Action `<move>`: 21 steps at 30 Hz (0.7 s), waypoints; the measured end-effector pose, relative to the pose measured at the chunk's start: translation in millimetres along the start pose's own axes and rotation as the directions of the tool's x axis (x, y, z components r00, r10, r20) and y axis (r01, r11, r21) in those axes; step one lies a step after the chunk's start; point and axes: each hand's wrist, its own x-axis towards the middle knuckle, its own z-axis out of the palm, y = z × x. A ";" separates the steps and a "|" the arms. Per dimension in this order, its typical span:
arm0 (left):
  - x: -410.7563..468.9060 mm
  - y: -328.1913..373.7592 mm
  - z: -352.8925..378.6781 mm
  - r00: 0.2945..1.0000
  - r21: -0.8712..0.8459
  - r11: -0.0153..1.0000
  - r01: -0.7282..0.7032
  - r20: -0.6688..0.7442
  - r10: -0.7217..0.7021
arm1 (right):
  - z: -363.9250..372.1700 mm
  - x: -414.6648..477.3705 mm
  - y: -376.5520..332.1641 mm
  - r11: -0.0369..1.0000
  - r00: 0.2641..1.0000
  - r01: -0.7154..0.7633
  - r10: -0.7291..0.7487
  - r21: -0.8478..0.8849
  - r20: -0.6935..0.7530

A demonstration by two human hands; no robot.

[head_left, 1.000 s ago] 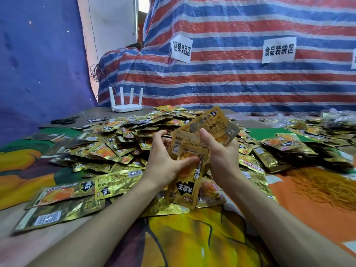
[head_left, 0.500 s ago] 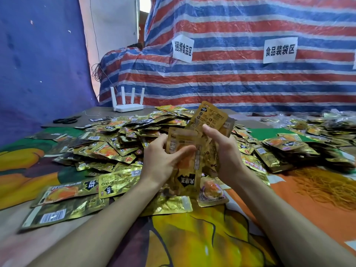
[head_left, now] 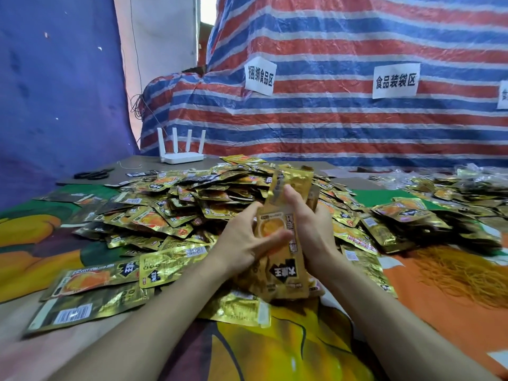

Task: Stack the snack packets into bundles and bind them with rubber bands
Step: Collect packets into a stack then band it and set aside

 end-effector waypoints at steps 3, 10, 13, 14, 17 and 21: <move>2.6 -1.1 2.6 0.998 -0.035 0.999 0.020 0.061 -0.018 | -2.0 3.9 -1.3 0.995 0.996 -0.035 0.042 0.096 -0.073; 8.2 -3.3 -4.1 0.969 -0.147 0.989 0.001 -0.244 -0.037 | -3.4 10.8 0.7 0.967 0.985 -0.157 0.168 0.203 -0.039; 9.4 -1.8 -5.4 0.934 -0.379 0.925 -0.003 -0.331 -0.133 | -0.1 10.9 2.8 0.972 0.987 -0.155 0.159 0.176 -0.009; 9.3 -1.9 -3.2 0.931 -0.411 0.912 0.001 -0.333 -0.151 | 2.4 9.3 3.9 0.977 0.990 -0.138 0.137 0.160 0.019; 6.4 -0.7 6.7 0.948 -0.435 0.900 0.037 -0.270 -0.170 | 8.9 5.3 9.9 0.999 0.996 -0.006 0.001 0.049 0.085; 5.9 0.6 11.4 0.970 -0.313 0.948 0.065 -0.203 -0.134 | 12.8 1.0 17.5 0.986 0.978 0.162 -0.154 -0.045 0.142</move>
